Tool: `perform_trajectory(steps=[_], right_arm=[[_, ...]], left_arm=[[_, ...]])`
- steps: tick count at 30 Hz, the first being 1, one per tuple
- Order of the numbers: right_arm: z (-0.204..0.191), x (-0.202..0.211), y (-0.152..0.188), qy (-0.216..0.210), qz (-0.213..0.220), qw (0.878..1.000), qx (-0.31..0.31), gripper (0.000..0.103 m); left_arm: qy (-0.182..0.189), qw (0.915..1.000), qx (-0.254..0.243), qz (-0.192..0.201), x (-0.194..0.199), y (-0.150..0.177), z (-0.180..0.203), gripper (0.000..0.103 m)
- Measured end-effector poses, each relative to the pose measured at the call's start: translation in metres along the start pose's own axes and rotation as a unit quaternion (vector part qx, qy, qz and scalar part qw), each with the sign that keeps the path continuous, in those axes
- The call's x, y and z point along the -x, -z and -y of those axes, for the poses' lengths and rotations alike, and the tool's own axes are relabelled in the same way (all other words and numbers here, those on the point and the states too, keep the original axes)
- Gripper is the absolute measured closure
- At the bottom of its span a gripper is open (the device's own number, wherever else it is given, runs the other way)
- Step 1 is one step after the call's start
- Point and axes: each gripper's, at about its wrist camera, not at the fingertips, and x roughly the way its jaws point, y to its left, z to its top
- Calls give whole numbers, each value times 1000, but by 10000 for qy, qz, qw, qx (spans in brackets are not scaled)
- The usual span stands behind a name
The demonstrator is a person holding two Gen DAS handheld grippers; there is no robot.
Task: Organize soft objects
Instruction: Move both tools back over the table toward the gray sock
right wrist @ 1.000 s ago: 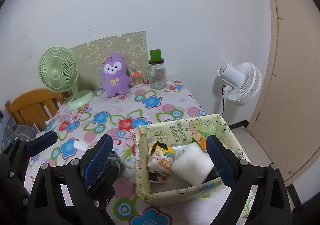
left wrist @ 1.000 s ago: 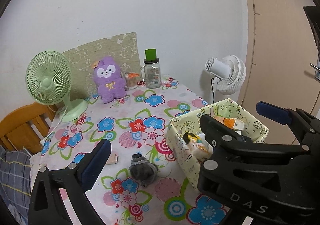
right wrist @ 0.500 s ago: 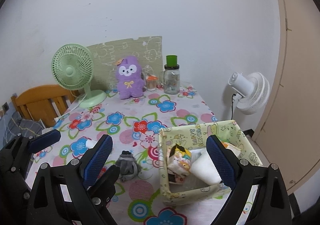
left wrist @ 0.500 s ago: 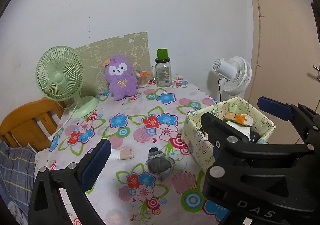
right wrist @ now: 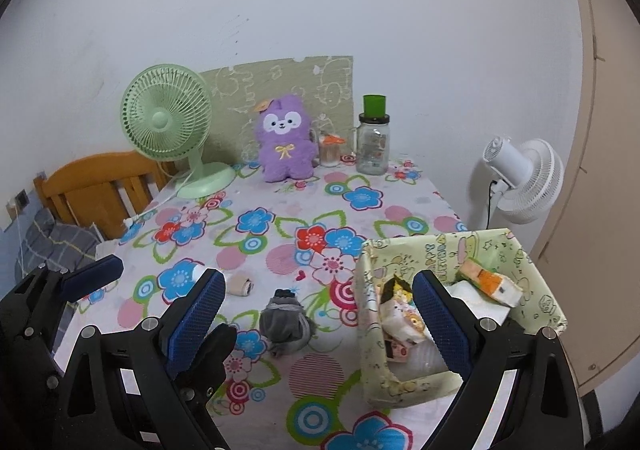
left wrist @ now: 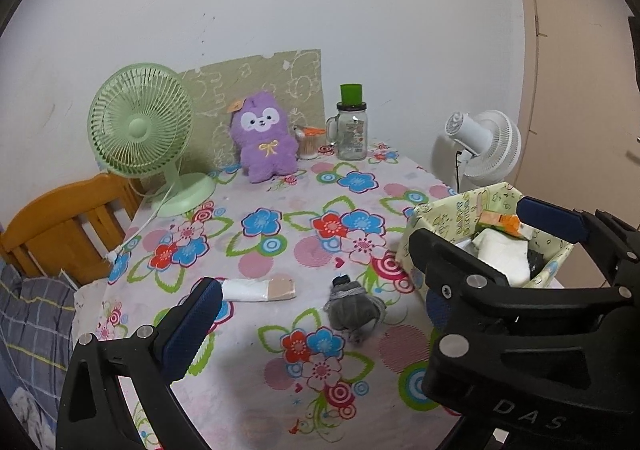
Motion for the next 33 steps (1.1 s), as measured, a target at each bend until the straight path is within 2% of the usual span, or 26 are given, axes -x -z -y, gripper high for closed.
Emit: perform_trajectory(steps=[18,33], right_arm=[[-31,-45,18,-96,-355,9989,274,7],[-54,-81,29,-298,-689,9958,519,16]], left_arm=[[-171,9984,327,-436,-40,28,-38,0],[-269,9959,462,-729,-69,46,-61,0]])
